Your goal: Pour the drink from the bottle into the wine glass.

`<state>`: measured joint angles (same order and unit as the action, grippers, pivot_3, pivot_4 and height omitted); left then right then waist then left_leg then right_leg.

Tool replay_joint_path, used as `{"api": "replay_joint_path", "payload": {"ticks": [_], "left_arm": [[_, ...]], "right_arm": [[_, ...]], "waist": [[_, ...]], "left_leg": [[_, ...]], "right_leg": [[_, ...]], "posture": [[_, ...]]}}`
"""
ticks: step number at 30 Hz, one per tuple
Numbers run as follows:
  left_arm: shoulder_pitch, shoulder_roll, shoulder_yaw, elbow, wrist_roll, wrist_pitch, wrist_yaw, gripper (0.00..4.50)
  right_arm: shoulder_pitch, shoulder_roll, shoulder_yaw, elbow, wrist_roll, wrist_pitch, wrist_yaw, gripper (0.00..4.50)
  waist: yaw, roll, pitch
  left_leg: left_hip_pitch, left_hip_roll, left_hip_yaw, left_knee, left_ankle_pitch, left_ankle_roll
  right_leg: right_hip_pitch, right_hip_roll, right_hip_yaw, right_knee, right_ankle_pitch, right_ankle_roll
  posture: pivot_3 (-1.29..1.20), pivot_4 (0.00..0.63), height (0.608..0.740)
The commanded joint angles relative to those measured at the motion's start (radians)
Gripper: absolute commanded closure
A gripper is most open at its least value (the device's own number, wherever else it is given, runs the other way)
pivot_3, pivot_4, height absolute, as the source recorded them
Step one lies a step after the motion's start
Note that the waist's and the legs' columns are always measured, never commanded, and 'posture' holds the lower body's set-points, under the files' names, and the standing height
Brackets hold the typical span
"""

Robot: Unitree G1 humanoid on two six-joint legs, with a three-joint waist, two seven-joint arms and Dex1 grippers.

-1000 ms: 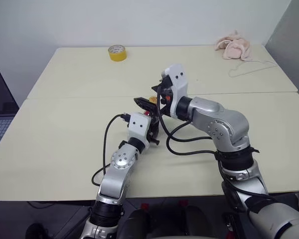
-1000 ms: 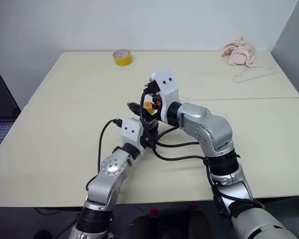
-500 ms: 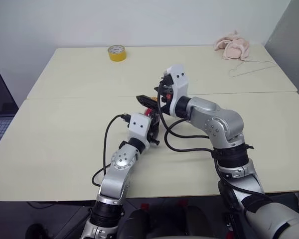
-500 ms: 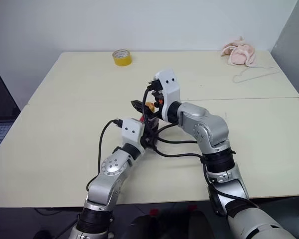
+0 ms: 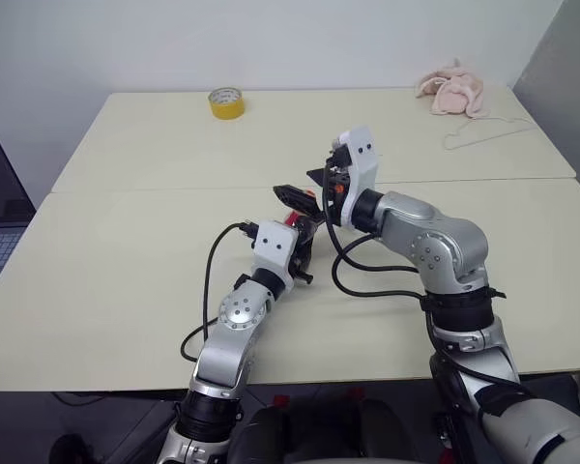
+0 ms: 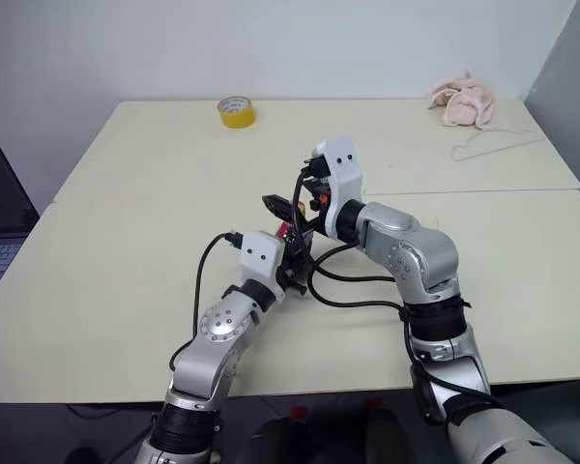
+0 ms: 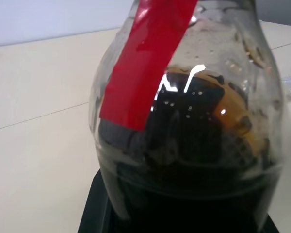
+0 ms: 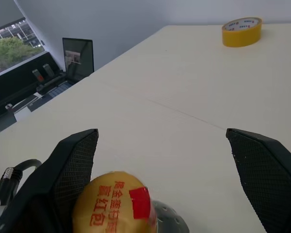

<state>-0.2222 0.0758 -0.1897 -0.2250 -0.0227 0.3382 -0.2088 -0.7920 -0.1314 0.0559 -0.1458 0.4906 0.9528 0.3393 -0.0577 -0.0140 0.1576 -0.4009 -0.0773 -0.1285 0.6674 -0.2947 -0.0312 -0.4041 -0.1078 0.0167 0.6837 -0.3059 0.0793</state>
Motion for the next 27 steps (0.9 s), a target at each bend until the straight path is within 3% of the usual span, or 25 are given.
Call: {"api": "replay_joint_path", "payload": {"ticks": [1,27], "left_arm": [[-0.007,0.002,0.02,-0.066,-0.001,-0.032,0.007,3.47],[-0.011,0.008,0.022,-0.06,-0.004,-0.032,0.004,3.47]], "right_arm": [[0.017,-0.031,-0.057,-0.055,0.002,0.013,-0.026,0.0],[0.095,-0.199,-0.077,-0.126,0.052,0.02,0.009,0.0]], "waist": [[0.0,0.0,0.0],[0.001,0.0,0.0]], "left_leg": [[0.0,0.0,0.0,0.0,0.0,0.0],[0.0,0.0,0.0,0.0,0.0,0.0]], "right_leg": [[0.0,0.0,0.0,0.0,0.0,0.0],[0.0,0.0,0.0,0.0,0.0,0.0]], "posture": [[0.0,0.15,0.74],[0.0,0.15,0.74]]}}
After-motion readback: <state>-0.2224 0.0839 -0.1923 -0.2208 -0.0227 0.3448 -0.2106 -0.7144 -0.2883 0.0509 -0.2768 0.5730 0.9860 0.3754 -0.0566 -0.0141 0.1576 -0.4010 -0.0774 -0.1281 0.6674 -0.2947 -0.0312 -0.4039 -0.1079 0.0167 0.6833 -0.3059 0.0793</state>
